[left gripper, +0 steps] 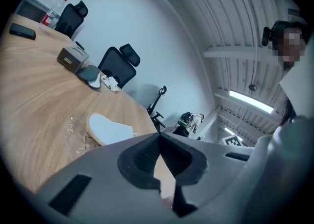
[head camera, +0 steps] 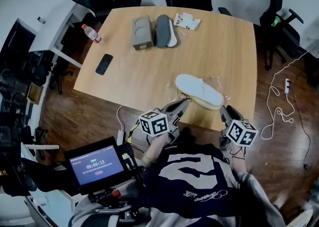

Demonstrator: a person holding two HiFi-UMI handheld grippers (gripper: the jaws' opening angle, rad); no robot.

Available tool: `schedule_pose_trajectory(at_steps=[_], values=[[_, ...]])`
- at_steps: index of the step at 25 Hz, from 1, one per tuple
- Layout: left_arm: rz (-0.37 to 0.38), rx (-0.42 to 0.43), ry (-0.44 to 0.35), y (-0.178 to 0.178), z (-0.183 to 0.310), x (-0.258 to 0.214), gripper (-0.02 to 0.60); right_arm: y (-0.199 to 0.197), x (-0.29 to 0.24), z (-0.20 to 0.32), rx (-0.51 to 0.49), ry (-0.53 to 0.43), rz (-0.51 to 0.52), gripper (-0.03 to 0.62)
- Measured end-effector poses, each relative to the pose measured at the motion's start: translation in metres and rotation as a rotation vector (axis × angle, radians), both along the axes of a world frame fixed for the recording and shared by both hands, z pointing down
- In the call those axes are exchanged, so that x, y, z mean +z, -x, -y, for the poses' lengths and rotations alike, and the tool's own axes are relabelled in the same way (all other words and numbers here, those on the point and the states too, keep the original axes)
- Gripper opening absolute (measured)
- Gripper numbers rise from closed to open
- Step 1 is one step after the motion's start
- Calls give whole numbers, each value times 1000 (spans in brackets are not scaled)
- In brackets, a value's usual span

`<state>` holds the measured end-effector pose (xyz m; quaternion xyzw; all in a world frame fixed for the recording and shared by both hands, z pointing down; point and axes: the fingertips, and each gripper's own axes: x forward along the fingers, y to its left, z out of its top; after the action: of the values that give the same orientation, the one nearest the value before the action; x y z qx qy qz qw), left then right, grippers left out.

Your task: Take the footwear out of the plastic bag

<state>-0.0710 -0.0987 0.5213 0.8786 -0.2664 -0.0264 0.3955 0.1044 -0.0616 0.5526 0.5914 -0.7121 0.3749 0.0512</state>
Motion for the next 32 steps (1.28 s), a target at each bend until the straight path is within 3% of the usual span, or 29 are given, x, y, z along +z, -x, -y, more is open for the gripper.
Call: schedule_pose_trajectory(at_steps=[5, 10, 16, 23, 32], values=[[22, -15, -46, -30, -26, -14, 5, 12, -18, -23, -105, -36, -4, 58], [8, -129, -57, -44, -65, -26, 5, 6, -32, -66, -180, -56, 5, 22], [22, -236, -70, -56, -125, -37, 3, -1, -42, -122, -247, -78, 36, 14], [87, -323, -63, -53, -195, -31, 5, 17, -49, -180, -347, -78, 65, 14], [109, -319, -78, -41, -244, -44, 5, 56, -74, -220, -404, -113, 55, 14]])
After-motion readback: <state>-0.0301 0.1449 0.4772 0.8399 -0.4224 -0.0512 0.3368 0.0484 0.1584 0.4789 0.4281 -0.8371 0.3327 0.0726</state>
